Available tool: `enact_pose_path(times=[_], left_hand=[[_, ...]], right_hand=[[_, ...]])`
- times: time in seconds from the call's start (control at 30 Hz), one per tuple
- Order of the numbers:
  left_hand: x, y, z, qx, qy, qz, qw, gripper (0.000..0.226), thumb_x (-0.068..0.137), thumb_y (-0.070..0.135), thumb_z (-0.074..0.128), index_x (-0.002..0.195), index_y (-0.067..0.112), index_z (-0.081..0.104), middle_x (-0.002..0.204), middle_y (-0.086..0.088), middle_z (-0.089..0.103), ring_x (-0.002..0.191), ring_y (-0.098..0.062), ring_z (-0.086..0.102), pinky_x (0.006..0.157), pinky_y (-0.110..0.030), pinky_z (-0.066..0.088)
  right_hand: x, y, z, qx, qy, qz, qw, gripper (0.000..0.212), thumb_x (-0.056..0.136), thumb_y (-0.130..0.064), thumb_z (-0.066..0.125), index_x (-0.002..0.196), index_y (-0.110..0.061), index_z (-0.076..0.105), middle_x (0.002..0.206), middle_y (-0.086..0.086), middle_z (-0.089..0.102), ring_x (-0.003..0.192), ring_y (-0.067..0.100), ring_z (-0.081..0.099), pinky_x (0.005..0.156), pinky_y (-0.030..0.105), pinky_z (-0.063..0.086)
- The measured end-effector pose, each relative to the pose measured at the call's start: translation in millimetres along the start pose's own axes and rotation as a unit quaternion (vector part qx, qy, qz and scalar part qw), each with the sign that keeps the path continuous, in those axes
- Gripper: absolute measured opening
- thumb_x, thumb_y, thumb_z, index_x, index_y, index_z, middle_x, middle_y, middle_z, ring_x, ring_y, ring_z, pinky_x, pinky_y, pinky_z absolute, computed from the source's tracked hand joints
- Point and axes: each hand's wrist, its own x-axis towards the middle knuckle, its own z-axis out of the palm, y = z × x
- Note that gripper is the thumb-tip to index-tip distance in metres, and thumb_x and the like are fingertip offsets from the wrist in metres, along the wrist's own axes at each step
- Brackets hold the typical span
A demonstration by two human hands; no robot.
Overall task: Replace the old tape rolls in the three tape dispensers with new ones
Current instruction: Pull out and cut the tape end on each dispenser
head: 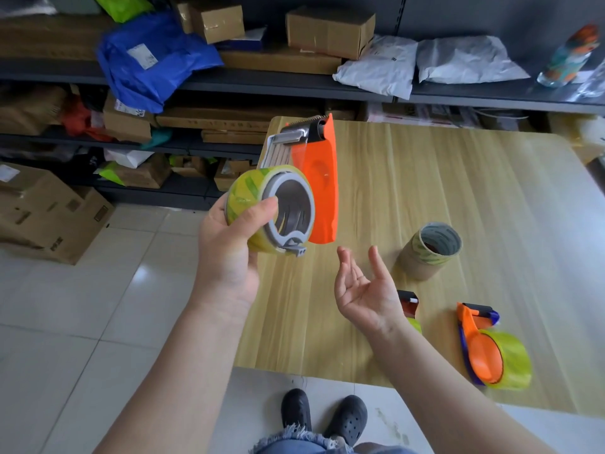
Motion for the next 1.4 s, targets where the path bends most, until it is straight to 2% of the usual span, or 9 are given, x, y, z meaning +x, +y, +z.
enact_pose_path(times=[0.1, 0.27, 0.4, 0.53, 0.73, 0.87, 1.0, 1.1, 1.4], left_hand=[[2, 0, 2, -0.019, 0.014, -0.004, 1.000, 0.013, 0.050, 0.022, 0.071, 0.062, 0.020, 0.067, 0.049, 0.006, 0.059, 0.048, -0.007, 0.057, 0.052, -0.019, 0.049], [2, -2, 9, -0.020, 0.025, -0.003, 0.999, 0.009, 0.065, 0.012, 0.065, 0.071, 0.018, 0.063, 0.054, 0.007, 0.063, 0.053, -0.008, 0.061, 0.053, -0.020, 0.051], [2, -7, 9, 0.007, 0.014, -0.009, 1.000, 0.014, 0.066, 0.014, 0.068, 0.079, 0.018, 0.067, 0.069, 0.006, 0.071, 0.068, -0.011, 0.067, 0.061, -0.025, 0.054], [2, -15, 8, 0.014, 0.039, -0.029, 0.999, 0.017, 0.065, 0.016, 0.070, 0.081, 0.017, 0.068, 0.069, 0.006, 0.072, 0.067, -0.010, 0.068, 0.062, -0.024, 0.055], [4, -21, -7, -0.033, 0.093, -0.083, 0.992, 0.043, 0.069, 0.019, 0.074, 0.110, 0.009, 0.064, 0.084, 0.002, 0.072, 0.077, -0.011, 0.070, 0.068, -0.027, 0.056], [4, -27, -19, -0.027, 0.107, -0.101, 0.989, 0.031, 0.071, 0.021, 0.072, 0.101, 0.014, 0.066, 0.086, 0.002, 0.073, 0.080, -0.011, 0.070, 0.072, -0.029, 0.056], [-5, -35, -21, -0.005, 0.093, -0.093, 0.991, 0.053, 0.060, 0.038, 0.071, 0.105, 0.012, 0.063, 0.090, 0.001, 0.072, 0.083, -0.011, 0.070, 0.071, -0.026, 0.056], [-18, -43, -20, 0.026, 0.093, -0.077, 0.992, 0.058, 0.059, 0.046, 0.067, 0.105, 0.012, 0.063, 0.096, -0.001, 0.072, 0.092, -0.014, 0.068, 0.083, -0.030, 0.054], [-65, -67, -15, 0.113, 0.079, -0.063, 0.988, 0.016, 0.074, 0.033, 0.070, 0.081, 0.020, 0.064, 0.080, 0.003, 0.072, 0.080, -0.016, 0.068, 0.076, -0.031, 0.055]], right_hand=[[-3, 4, 1, -0.025, -0.032, -0.018, 0.999, 0.055, 0.041, -0.003, 0.091, 0.091, 0.003, 0.069, 0.081, 0.010, 0.075, 0.067, 0.015, 0.074, 0.054, 0.024, 0.059], [-2, 12, 9, -0.139, 0.061, -0.074, 0.986, 0.003, 0.083, -0.010, 0.065, 0.083, -0.011, 0.062, 0.065, -0.001, 0.071, 0.051, 0.005, 0.066, 0.046, 0.013, 0.051], [4, 22, 2, -0.174, 0.121, -0.105, 0.972, 0.007, 0.084, -0.014, 0.067, 0.080, -0.015, 0.061, 0.068, -0.002, 0.062, 0.047, 0.006, 0.052, 0.039, 0.013, 0.039], [5, 36, -7, -0.152, 0.161, -0.160, 0.962, 0.003, 0.084, -0.012, 0.068, 0.084, -0.014, 0.066, 0.092, -0.005, 0.064, 0.075, 0.008, 0.058, 0.063, 0.018, 0.044], [2, 49, -16, -0.190, 0.157, -0.230, 0.941, 0.007, 0.086, -0.008, 0.065, 0.086, -0.015, 0.066, 0.084, -0.001, 0.068, 0.083, 0.010, 0.063, 0.079, 0.023, 0.044], [2, 59, -28, -0.292, 0.179, -0.264, 0.902, 0.011, 0.081, -0.006, 0.070, 0.085, -0.016, 0.068, 0.082, 0.002, 0.069, 0.082, 0.013, 0.064, 0.081, 0.026, 0.043], [-2, 68, -38, -0.352, 0.192, -0.292, 0.868, 0.029, 0.077, -0.008, 0.074, 0.101, -0.022, 0.065, 0.066, -0.007, 0.067, 0.077, 0.011, 0.065, 0.084, 0.025, 0.045], [-9, 76, -48, -0.400, 0.203, -0.288, 0.846, 0.018, 0.078, -0.007, 0.074, 0.093, -0.014, 0.069, 0.069, -0.003, 0.069, 0.067, 0.008, 0.065, 0.074, 0.021, 0.046], [-42, 82, -86, -0.429, 0.216, -0.215, 0.850, 0.010, 0.077, -0.006, 0.072, 0.069, -0.011, 0.067, 0.070, 0.004, 0.070, 0.068, 0.014, 0.065, 0.078, 0.027, 0.043]])
